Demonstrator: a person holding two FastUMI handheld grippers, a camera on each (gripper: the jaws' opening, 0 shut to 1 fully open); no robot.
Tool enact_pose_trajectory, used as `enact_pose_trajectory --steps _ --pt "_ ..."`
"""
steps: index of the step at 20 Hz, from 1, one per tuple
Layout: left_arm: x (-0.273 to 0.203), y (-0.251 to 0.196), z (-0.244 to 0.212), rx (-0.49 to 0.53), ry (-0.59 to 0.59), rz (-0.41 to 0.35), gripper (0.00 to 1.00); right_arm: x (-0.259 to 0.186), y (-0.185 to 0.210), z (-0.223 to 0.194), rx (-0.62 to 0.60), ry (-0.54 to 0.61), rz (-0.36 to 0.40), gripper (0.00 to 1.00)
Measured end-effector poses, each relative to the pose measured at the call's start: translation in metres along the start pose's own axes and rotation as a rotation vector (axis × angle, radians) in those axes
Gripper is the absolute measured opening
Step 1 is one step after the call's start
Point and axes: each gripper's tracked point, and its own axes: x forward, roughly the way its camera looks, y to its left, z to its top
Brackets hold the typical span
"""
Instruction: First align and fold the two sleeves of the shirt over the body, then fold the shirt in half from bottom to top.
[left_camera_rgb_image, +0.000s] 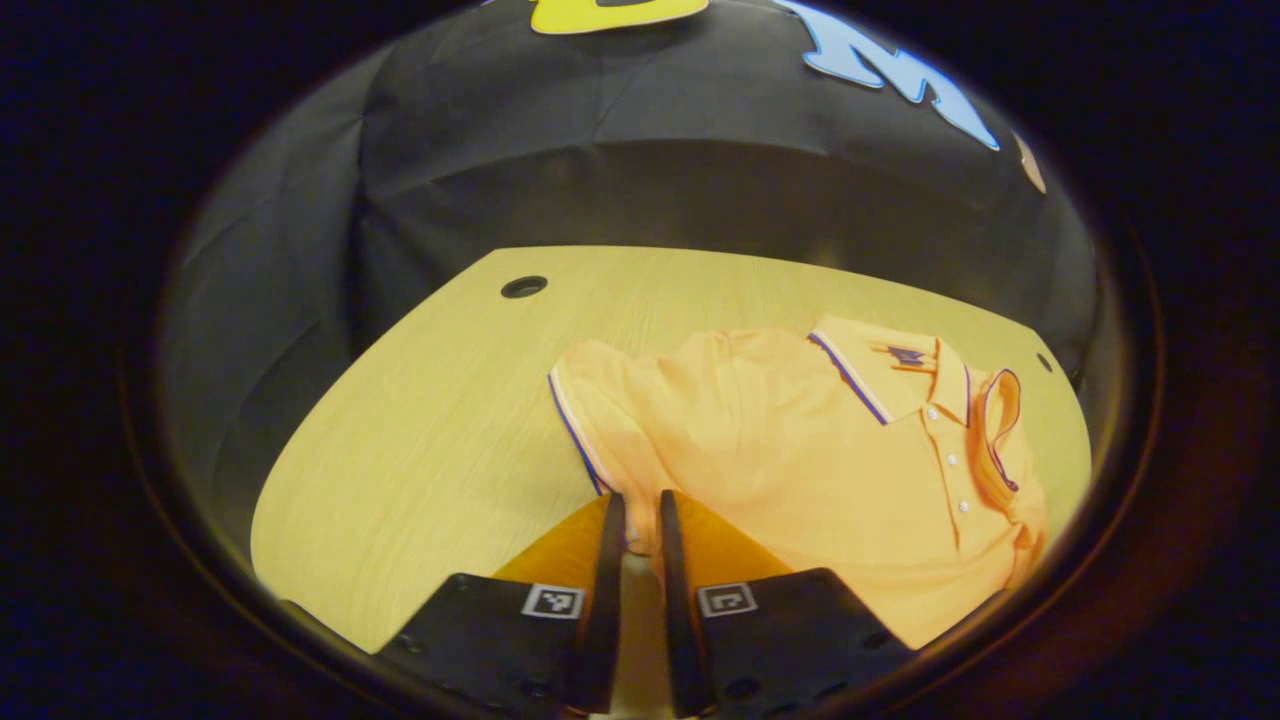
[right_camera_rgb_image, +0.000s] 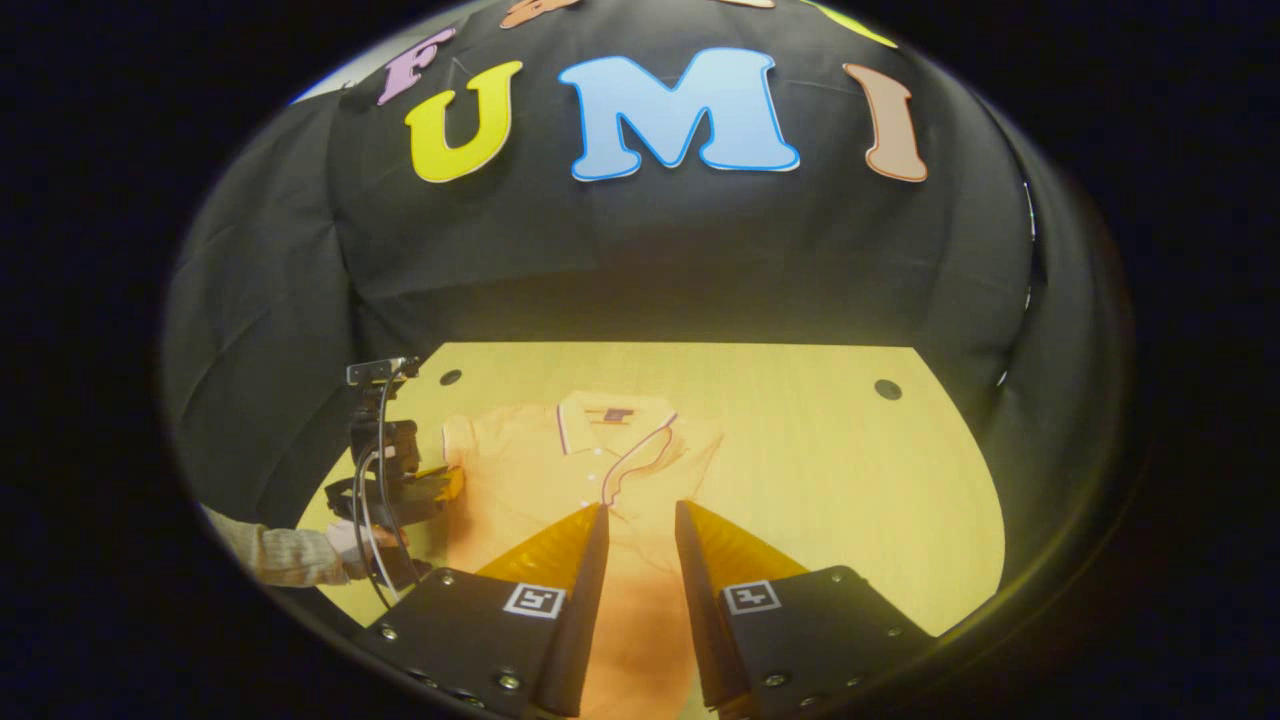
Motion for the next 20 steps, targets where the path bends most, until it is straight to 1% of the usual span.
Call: enact_pose_trajectory --steps 1,2,3,4,5,6,8,9,10,12,15,17,20 --pt "0.001 0.001 0.000 -0.006 -0.005 0.003 0.22 -0.001 -0.001 0.001 -0.001 0.000 -0.001 0.41" --pt "0.000 0.000 0.001 -0.013 -0.009 -0.001 0.14 -0.001 -0.001 0.000 -0.001 0.001 -0.002 0.43" --pt "0.000 0.000 0.001 -0.013 -0.008 -0.004 0.14 0.000 -0.002 0.000 -0.002 0.003 -0.003 0.43" --pt "-0.001 0.000 0.001 -0.002 -0.005 -0.006 0.14 -0.001 -0.003 -0.001 -0.005 0.005 -0.005 0.41" --pt "-0.001 0.000 0.002 0.013 0.000 -0.006 0.14 -0.002 -0.004 -0.001 -0.007 0.005 -0.008 0.43" --pt "-0.001 0.000 0.003 0.031 0.002 -0.001 0.14 -0.002 -0.004 -0.002 -0.007 0.007 -0.009 0.43" --pt "-0.006 -0.006 0.015 0.060 -0.023 -0.005 0.14 -0.003 -0.006 -0.003 -0.003 0.010 -0.012 0.43" --pt "-0.009 -0.012 0.025 0.076 -0.045 -0.019 0.14 -0.003 -0.007 -0.003 0.002 0.012 -0.014 0.41" --pt "-0.013 -0.022 0.034 0.094 -0.067 -0.040 0.14 -0.004 -0.008 -0.005 0.007 0.013 -0.016 0.43" --pt "-0.021 -0.049 0.052 0.139 -0.106 -0.092 0.14 -0.004 -0.008 -0.007 0.017 0.015 -0.017 0.43" --pt "-0.037 -0.100 0.074 0.219 -0.164 -0.191 0.14 -0.003 -0.010 -0.009 0.019 0.015 -0.023 0.43" --pt "-0.051 -0.138 0.079 0.286 -0.194 -0.267 0.14 -0.004 -0.012 -0.010 0.025 0.012 -0.027 0.43" --pt "-0.069 -0.188 0.067 0.394 -0.208 -0.367 0.14 -0.005 -0.016 -0.012 0.042 0.007 -0.037 0.43"
